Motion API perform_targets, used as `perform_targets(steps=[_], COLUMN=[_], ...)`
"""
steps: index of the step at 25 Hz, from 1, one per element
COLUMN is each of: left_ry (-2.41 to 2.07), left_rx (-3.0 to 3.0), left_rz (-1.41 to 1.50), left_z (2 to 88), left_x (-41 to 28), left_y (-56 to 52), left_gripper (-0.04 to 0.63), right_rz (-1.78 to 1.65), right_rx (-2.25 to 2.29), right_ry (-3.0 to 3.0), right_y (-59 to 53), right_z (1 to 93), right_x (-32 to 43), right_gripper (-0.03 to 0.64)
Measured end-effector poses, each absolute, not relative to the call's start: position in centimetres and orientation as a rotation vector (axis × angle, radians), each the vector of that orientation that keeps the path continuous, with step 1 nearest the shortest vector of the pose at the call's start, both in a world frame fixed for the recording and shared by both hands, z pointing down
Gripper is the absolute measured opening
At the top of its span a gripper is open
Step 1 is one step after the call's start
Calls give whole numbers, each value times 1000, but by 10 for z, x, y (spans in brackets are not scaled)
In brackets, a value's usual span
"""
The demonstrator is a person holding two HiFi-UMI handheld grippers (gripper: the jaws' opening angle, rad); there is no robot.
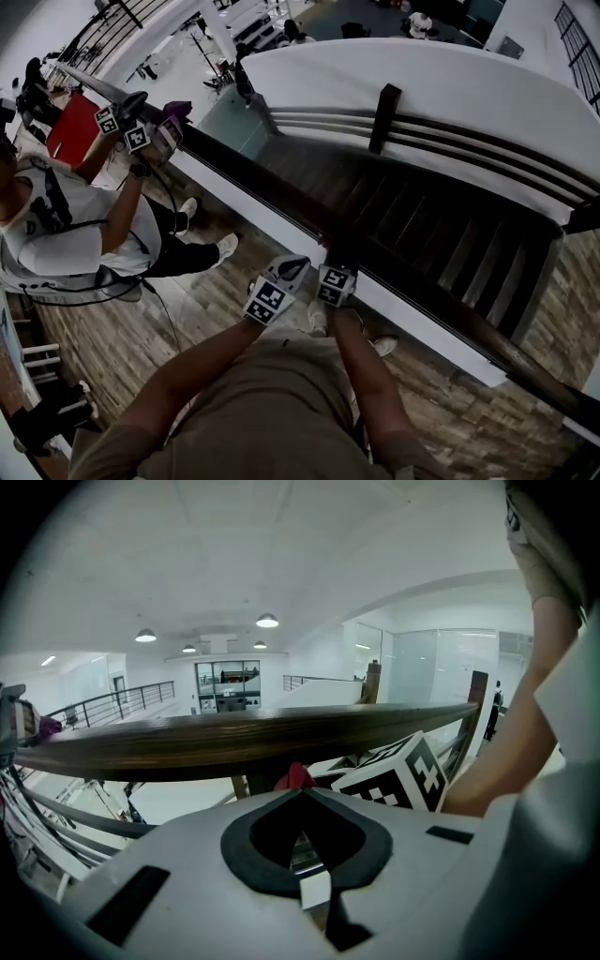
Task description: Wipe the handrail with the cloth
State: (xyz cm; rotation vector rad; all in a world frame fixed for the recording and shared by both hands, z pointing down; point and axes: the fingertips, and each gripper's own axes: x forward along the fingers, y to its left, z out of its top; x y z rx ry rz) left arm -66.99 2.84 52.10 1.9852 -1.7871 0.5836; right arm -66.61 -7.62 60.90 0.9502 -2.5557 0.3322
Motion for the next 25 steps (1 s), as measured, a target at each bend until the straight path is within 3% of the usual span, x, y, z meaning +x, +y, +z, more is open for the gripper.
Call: perform_targets(steps=[3,9,14,25], left_ry=[-1782,-1764,-1731,-1726], left_rx=[1976,1992,2018,2049], left_rz=[602,626,661,666], left_z=[524,509,517,506], left_x=[-668,-668,-624,-611], left_y=[23,25,8,14], left_gripper=[15,15,15,15], right_rz=[363,753,982,845], right_rx=[964,1099,1222,1205], right_ry=[-2585,-2724,-2712,-2746], right_y=[-86,-78,-99,-108], right_z=[609,580,590,572], right_x=[-658,-631,-584,-559], right_gripper=[81,78,77,77])
